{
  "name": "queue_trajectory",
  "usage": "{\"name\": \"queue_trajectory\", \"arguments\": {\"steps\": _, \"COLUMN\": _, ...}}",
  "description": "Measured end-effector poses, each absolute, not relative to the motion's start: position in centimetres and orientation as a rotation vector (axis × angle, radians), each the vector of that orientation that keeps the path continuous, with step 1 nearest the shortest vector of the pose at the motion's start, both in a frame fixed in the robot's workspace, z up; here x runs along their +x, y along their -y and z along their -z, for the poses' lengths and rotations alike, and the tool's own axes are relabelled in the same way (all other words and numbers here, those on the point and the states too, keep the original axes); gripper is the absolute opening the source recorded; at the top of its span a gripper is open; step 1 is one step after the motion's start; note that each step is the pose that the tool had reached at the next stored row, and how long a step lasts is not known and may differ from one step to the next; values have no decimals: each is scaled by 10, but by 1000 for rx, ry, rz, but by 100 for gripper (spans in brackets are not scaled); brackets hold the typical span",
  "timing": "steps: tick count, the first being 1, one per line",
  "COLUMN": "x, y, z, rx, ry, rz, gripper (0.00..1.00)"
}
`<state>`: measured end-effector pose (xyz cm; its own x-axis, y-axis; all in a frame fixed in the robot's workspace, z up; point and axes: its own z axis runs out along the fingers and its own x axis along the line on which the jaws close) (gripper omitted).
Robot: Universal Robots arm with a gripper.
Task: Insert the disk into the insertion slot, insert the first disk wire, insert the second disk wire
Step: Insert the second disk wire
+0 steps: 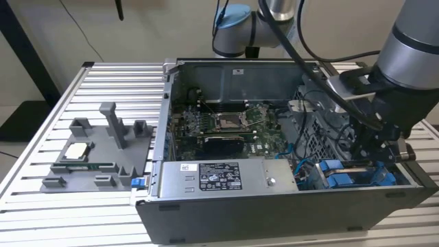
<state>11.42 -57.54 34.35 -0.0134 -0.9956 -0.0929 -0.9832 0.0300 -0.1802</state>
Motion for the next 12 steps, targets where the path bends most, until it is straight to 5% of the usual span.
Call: {"name": "queue_trajectory", "arguments": {"steps": 12, "x": 113, "y": 575, "z": -338, "rx": -2059, "ry": -2103, "rz": 105, "gripper": 16}}
